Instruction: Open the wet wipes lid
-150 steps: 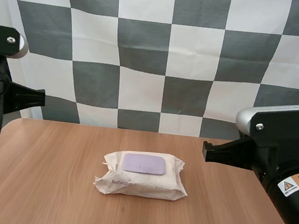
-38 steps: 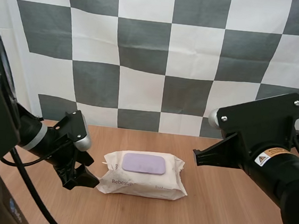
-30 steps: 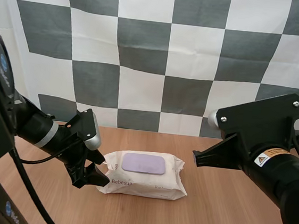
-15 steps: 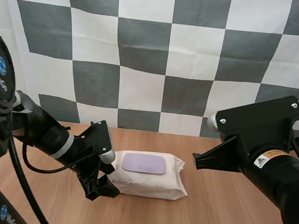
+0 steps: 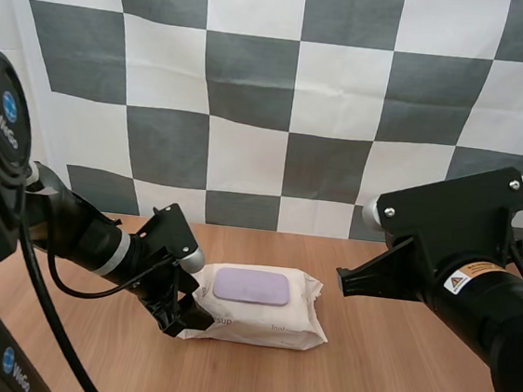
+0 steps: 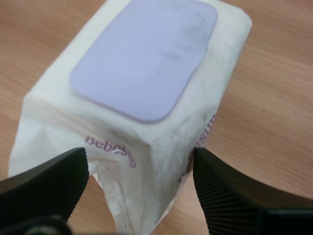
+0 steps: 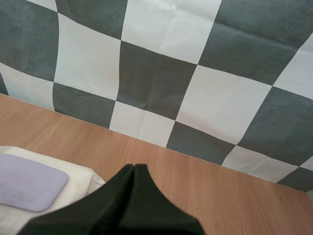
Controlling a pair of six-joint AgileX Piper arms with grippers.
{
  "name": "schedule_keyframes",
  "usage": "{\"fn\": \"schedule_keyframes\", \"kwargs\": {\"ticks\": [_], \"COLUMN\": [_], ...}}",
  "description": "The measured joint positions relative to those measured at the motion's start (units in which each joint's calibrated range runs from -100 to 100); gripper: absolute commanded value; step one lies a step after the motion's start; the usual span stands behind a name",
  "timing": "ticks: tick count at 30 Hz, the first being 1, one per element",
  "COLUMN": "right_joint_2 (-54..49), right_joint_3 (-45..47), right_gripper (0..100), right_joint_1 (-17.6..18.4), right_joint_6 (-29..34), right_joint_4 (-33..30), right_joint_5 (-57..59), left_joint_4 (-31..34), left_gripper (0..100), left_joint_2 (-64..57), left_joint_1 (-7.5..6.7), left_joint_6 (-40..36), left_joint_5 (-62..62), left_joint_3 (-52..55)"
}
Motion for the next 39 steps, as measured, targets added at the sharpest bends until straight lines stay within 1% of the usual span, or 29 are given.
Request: {"fn": "schedule_keyframes", "kwargs": {"ticks": [5,10,18,19,20,22,23,24,26,27,31,33,36,39], "right_joint_2": [0.0,0.0,0.0,0.0,0.0,0.0,0.0,0.0,0.0,0.0,0.0,0.0,0.6,2.3], "right_joint_3": [0.0,0.0,0.0,0.0,0.0,0.0,0.0,0.0,0.0,0.0,0.0,0.0,0.0,0.0], "right_gripper": [0,0,0,0,0,0,0,0,0,0,0,0,0,0], "right_joint_1": [0.0,0.0,0.0,0.0,0.0,0.0,0.0,0.0,0.0,0.0,0.0,0.0,0.0,0.0], "right_joint_6": [0.0,0.0,0.0,0.0,0.0,0.0,0.0,0.0,0.0,0.0,0.0,0.0,-0.8,-4.4], "right_joint_4": [0.0,0.0,0.0,0.0,0.0,0.0,0.0,0.0,0.0,0.1,0.1,1.1,4.3,9.2], "right_joint_5": [0.0,0.0,0.0,0.0,0.0,0.0,0.0,0.0,0.0,0.0,0.0,0.5,2.8,8.9], "left_joint_4": [-0.4,-2.6,-2.5,-2.5,-2.4,-2.4,-2.4,-2.4,-2.5,-2.5,-3.3,-3.4,-3.5,-3.5], "left_gripper": [100,100,86,82,75,57,48,31,5,0,0,0,0,0], "left_joint_2": [1.9,1.9,1.9,1.9,1.9,1.9,1.9,1.9,2.5,2.6,5.9,7.3,8.4,8.4], "left_joint_1": [0.0,0.0,0.0,0.0,0.0,0.0,0.0,0.0,0.0,0.0,0.0,0.0,0.0,0.0], "left_joint_6": [0.0,0.0,0.0,0.0,0.0,0.0,0.0,0.0,0.0,0.0,0.0,0.0,0.0,0.0], "left_joint_5": [-0.4,1.1,2.0,1.9,1.9,1.9,1.9,1.9,2.6,2.7,3.5,3.7,3.7,3.7], "left_joint_3": [0.1,0.1,0.1,0.2,0.2,0.2,0.2,0.3,0.3,0.3,0.3,0.3,0.3,0.3]}}
